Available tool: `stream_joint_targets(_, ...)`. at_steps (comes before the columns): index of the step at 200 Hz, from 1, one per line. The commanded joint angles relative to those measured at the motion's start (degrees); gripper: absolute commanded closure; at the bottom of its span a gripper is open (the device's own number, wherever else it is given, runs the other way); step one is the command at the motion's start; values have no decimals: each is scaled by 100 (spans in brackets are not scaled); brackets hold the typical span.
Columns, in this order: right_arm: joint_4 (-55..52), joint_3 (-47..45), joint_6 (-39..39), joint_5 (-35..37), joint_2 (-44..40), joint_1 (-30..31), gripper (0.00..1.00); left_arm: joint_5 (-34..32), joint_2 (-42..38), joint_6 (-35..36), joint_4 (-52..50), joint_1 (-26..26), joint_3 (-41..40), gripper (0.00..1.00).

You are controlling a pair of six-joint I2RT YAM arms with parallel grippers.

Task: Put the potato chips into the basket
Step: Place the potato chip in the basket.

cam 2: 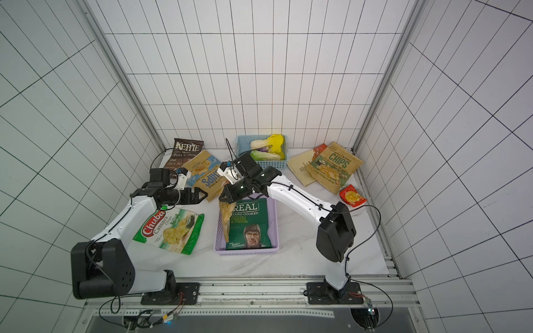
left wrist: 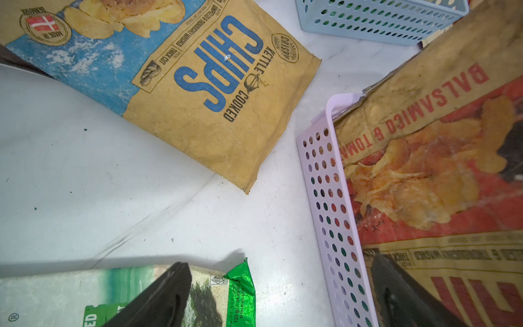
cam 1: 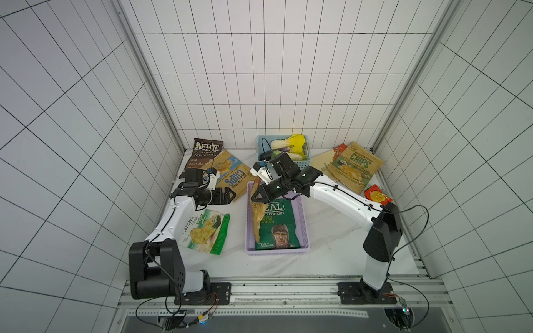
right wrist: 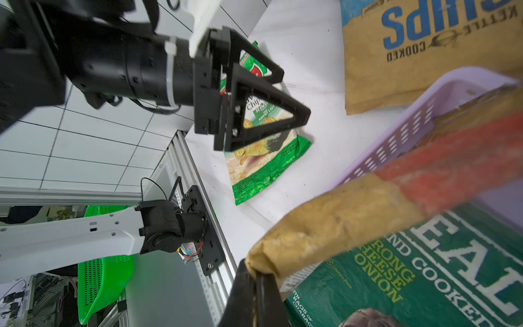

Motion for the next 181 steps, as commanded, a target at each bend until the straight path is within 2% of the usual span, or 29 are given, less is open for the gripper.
stream_joint_targets(1, 646, -717, 150, 337, -307, 120, 100, 86, 21, 30, 29, 30, 139, 2)
stream_joint_targets(45, 1067, -1637, 395, 572, -808, 188, 100, 103, 25, 26, 26, 25, 148, 2)
stream_joint_targets(94, 1057, -2352, 538, 1016, -1342, 177, 100, 62, -1, 25, 17, 26, 147, 2)
stream_joint_targets(111, 993, -2678, 513, 1295, -1653, 177, 84, 68, -1, 31, 17, 26, 154, 3)
stream_joint_targets(126, 862, -2975, 477, 1645, -1970, 148, 74, 76, 7, 23, 17, 30, 158, 2)
stream_joint_targets(139, 654, -3175, 455, 1831, -2193, 49, 58, 86, 16, 24, 17, 27, 156, 2)
stream_joint_targets(181, -488, -3359, 198, 2759, -2865, -225, 52, 103, 0, 22, -1, 17, 165, 2)
